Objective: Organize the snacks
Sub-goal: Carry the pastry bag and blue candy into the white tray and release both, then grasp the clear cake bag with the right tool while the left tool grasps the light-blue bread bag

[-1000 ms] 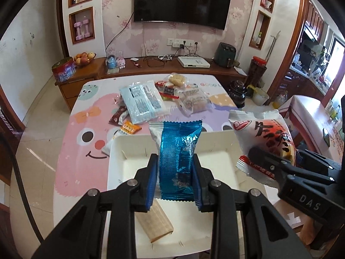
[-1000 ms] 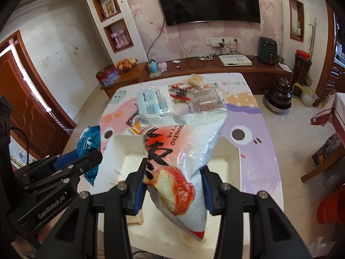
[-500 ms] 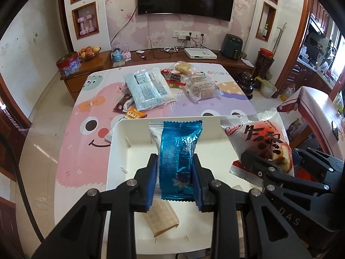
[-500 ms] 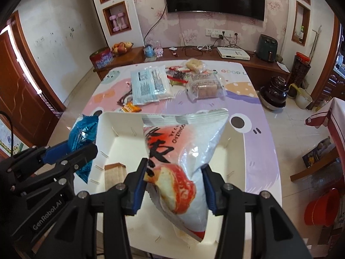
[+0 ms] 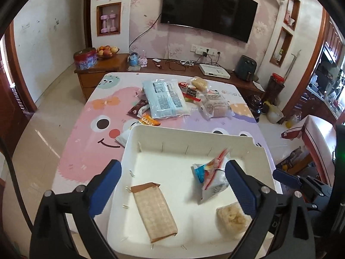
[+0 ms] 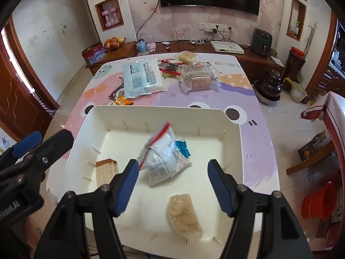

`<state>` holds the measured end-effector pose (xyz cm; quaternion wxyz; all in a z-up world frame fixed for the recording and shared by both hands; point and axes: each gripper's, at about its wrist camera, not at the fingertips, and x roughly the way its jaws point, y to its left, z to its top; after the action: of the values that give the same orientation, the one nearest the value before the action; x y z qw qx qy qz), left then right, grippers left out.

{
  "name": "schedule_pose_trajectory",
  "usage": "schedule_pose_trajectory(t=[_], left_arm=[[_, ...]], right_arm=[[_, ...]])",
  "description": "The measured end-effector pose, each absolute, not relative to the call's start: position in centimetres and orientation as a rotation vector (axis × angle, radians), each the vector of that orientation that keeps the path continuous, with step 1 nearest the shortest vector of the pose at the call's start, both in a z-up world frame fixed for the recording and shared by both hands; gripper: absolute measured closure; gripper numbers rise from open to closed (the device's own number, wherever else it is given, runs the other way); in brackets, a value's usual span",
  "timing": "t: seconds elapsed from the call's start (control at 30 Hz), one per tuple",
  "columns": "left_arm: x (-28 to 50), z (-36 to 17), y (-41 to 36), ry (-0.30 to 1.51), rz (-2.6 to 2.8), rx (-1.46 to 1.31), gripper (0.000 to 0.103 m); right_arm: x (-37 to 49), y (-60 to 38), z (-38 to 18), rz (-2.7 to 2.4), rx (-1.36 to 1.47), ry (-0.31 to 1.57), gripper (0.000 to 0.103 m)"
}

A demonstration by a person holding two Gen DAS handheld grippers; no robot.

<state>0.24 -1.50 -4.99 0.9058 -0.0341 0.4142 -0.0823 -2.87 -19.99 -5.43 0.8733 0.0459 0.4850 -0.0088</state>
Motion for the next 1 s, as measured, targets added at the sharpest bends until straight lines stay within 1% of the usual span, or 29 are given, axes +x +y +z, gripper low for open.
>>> schedule_pose_trajectory(t=[0.77, 1.0], left_arm=[[0.6, -6.2, -1.7, 0.863, -0.155, -0.055, 0.007], [1.5, -5.7, -2.3, 0.866, -0.178, 0.02, 0.007]], right_arm=[[-2.8, -19.4, -5.5, -0.019, 0.076, 1.009, 0.036], [-1.8, -19.6, -5.2, -0.028, 0.049, 0.995, 0.036]])
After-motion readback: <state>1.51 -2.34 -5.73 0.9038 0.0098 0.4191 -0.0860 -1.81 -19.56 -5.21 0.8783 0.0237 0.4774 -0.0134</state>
